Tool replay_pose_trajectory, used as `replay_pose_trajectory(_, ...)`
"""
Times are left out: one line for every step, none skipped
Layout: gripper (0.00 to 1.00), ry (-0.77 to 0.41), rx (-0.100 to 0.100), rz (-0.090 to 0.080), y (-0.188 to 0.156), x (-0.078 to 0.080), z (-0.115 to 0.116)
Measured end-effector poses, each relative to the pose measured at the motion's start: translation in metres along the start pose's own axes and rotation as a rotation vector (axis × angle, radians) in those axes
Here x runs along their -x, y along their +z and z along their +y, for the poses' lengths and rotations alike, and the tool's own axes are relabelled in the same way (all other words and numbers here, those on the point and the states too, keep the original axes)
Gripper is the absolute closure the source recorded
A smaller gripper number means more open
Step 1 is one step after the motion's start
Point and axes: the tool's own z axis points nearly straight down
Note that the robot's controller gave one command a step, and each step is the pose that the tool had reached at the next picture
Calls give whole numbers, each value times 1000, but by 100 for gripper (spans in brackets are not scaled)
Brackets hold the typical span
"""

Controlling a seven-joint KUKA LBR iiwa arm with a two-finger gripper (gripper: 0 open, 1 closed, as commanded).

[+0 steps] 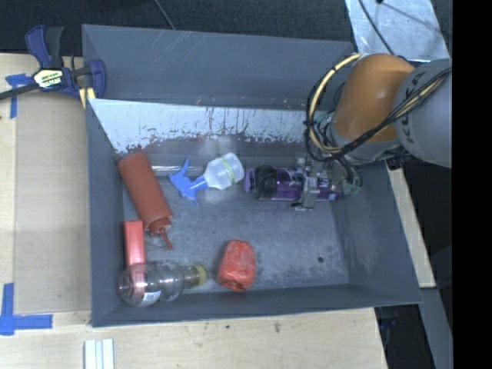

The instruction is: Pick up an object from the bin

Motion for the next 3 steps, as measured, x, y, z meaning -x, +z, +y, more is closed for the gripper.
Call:
replay_pose_trajectory(100,0,0,-6,-20,1,0)
replay_pose_trajectory(100,-1,-1,-14,-32,3,0)
replay_pose_trajectory(100,-1,-1,-14,-36,3,0)
